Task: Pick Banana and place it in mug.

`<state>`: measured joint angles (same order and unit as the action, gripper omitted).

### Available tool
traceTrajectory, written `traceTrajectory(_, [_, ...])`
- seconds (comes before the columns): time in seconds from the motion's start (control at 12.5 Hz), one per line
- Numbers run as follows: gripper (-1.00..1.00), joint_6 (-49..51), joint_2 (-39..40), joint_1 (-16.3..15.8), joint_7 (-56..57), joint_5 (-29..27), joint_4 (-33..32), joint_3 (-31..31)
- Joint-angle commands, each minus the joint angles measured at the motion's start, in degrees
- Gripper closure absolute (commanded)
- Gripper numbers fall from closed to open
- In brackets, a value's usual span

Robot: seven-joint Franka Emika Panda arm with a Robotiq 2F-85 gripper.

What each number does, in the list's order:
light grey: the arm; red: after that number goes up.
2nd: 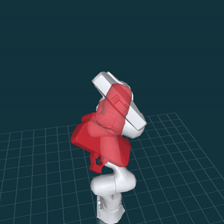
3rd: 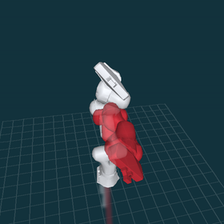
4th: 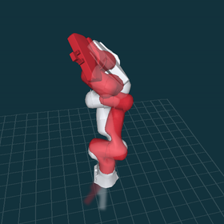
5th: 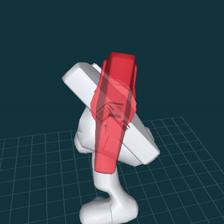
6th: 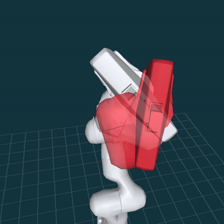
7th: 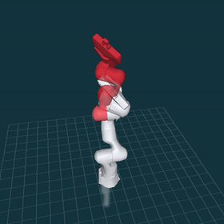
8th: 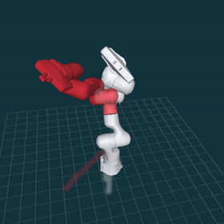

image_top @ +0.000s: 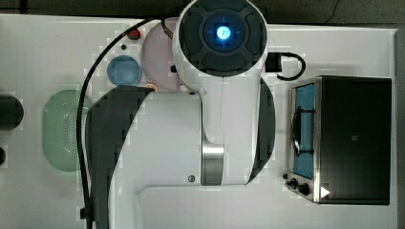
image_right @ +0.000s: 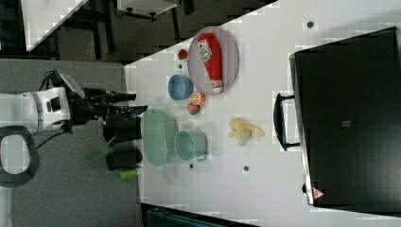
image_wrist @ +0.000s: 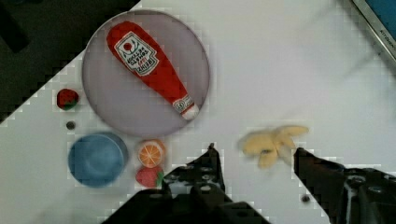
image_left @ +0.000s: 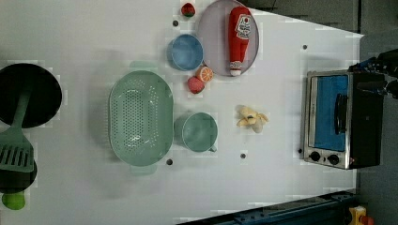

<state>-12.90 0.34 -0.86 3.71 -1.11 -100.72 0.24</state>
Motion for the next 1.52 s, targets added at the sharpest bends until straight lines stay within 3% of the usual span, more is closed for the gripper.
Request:
traceTrajectory(0.08, [-0.60,10.6,-16.0,2.0,-3.4,1.0,-7.3,2.8])
traceTrajectory(0.24, [-1.00,10.5,-15.6,2.0,-3.2,1.0,-9.6,2.8])
traceTrajectory(0.48, [-1.00,7.1,-12.9,2.0,-1.4,1.0,-15.8,2.6])
traceTrajectory(0.8, [-1.00,-8.4,-6.8,1.9,2.9,1.0,-25.8,2.1])
traceTrajectory(1.12, [-1.00,-26.7,1.4,1.9,17.5,1.1,-34.0,1.8])
traceTrajectory(1.52, [-1.00,-41.4,13.4,1.9,38.7,1.6,-35.5,1.7])
